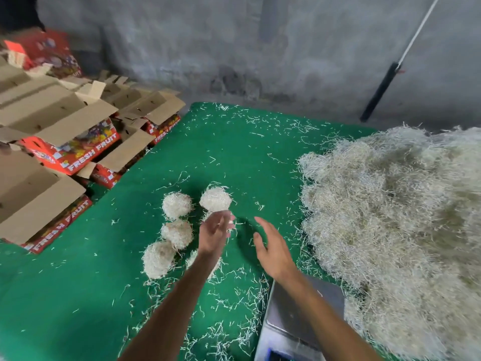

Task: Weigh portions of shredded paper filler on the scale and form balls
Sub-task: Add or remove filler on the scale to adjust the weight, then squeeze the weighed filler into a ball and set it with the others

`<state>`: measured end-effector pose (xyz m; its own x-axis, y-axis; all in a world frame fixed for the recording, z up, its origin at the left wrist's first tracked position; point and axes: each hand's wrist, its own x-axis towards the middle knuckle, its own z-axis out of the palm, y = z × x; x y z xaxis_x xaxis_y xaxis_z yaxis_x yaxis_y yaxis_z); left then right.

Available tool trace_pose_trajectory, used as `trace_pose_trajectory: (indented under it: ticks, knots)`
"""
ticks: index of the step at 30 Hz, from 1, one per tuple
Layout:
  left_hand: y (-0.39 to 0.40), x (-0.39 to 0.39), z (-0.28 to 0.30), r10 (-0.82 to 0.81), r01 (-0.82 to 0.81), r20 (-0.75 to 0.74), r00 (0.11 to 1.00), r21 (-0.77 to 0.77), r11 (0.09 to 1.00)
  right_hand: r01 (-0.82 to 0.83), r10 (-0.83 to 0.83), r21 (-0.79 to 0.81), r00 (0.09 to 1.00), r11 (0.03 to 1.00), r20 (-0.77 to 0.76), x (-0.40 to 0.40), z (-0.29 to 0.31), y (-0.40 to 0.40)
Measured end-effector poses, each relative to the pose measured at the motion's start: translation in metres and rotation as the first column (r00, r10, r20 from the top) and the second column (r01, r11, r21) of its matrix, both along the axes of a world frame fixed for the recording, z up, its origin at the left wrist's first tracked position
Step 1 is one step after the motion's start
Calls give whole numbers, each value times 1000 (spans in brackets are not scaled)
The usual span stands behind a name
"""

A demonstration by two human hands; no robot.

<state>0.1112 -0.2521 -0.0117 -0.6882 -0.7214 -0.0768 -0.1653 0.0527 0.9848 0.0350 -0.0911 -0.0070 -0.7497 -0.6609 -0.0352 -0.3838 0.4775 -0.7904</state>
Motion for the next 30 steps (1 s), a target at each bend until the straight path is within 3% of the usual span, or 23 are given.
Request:
trace_pose_trajectory:
  ticks: [7,13,16,19,22,24,28,30]
  knots:
    - [101,-73,5,-304,305,38,952,-11,952,199,-201,-52,979,979,-38,-41,11,116]
    - [175,-133,5,-467,467,27,884,-6,884,388,-389,-22,918,921,-75,-84,9,201]
    - [201,-157,-3,-486,495,99,868,-101,863,426,-416,51,899,903,-135,-103,-6,228]
    - [210,-179,-22,-362,445,312,878,-258,857,393,-350,202,911,897,-218,-116,-29,239]
    - [208,-200,-39,-235,342,467,853,-160,926,296,-202,431,947,852,-252,-126,-55,237]
    - [207,-213,-50,-262,332,511,818,-49,942,242,-146,485,963,840,-228,-130,-69,235]
    - [219,-224,-69,-449,473,526,722,99,876,261,-168,372,950,891,-264,-140,-87,235]
    - [225,-221,-72,-465,472,521,716,129,872,274,-170,344,937,898,-304,-145,-86,235]
